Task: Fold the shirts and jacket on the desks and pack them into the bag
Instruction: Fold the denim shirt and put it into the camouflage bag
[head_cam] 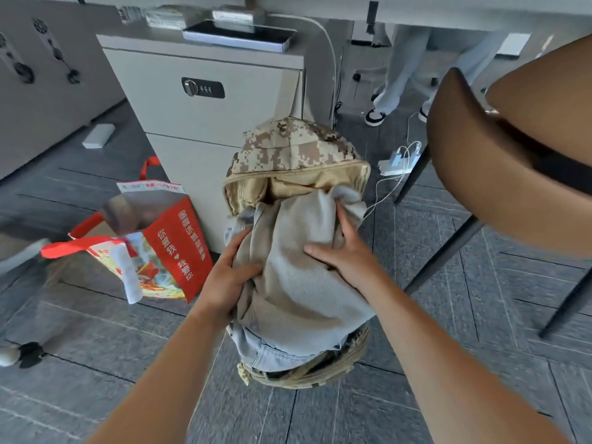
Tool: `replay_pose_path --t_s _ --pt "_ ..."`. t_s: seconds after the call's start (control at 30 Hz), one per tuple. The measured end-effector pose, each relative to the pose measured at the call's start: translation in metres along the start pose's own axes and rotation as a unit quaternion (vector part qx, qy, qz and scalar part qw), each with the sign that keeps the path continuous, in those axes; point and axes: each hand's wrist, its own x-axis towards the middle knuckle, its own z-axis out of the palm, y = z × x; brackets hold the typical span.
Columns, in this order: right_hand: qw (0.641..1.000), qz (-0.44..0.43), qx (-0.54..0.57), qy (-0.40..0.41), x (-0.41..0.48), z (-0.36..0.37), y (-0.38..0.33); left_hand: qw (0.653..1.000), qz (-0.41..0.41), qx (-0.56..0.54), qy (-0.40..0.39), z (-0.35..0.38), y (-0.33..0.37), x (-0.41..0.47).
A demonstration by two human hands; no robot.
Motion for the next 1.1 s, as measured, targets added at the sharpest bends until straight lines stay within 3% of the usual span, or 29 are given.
replay_pose_path --t_s 0.17,0.27,0.3,0.37,0.4,0.47,0.53,0.63,0.7,0.8,0.9,1.0,1.1 --pt "1.000 0.028 -0.002 0.005 0.014 0.002 0.023 0.999 -0.031 -0.005 -0.009 0.005 -0.031 0.015" --pt "0.999 0.041 -0.025 0.004 0.017 0.003 0.034 0.987 -0.018 0.148 0.056 0.009 -0.033 0.014" --pt "0.998 0.047 -0.033 0.007 0.015 0.004 0.036 0.957 -0.006 0.265 0.116 0.012 -0.029 0.011" --pt "0.998 0.045 -0.038 0.020 0.011 0.005 0.038 0.856 0.092 0.460 0.219 0.027 -0.017 0.001" --pt "0.998 0.039 -0.036 0.025 0.010 0.005 0.039 0.835 0.159 0.485 0.205 0.036 -0.009 -0.003" --pt "0.998 0.023 -0.058 0.028 0.009 0.005 0.036 0.885 0.177 0.427 0.054 0.055 0.006 -0.004" --pt "0.988 0.025 -0.150 0.037 0.007 0.004 0.030 0.919 0.113 0.373 -0.058 0.064 0.011 0.005" --pt "0.925 0.008 -0.344 0.159 0.004 -0.001 0.018 0.942 0.042 0.329 -0.060 0.070 0.012 0.025" --pt "0.917 -0.049 -0.345 0.197 0.005 -0.004 0.010 0.955 0.017 0.295 -0.038 0.067 0.006 0.031" --pt "0.943 -0.110 -0.282 0.135 0.017 -0.002 0.002 0.961 0.006 0.276 -0.023 0.062 0.000 0.030" --pt "0.945 -0.046 -0.303 0.117 0.024 0.017 0.001 0.977 0.028 0.210 -0.010 0.060 0.000 0.024" --pt "0.926 -0.034 -0.348 0.144 0.020 0.035 0.002 0.990 -0.014 0.139 0.035 0.059 -0.003 0.030" --pt "0.947 -0.002 -0.310 0.079 0.026 0.043 0.008 0.994 -0.054 0.096 0.018 0.055 -0.010 0.037"
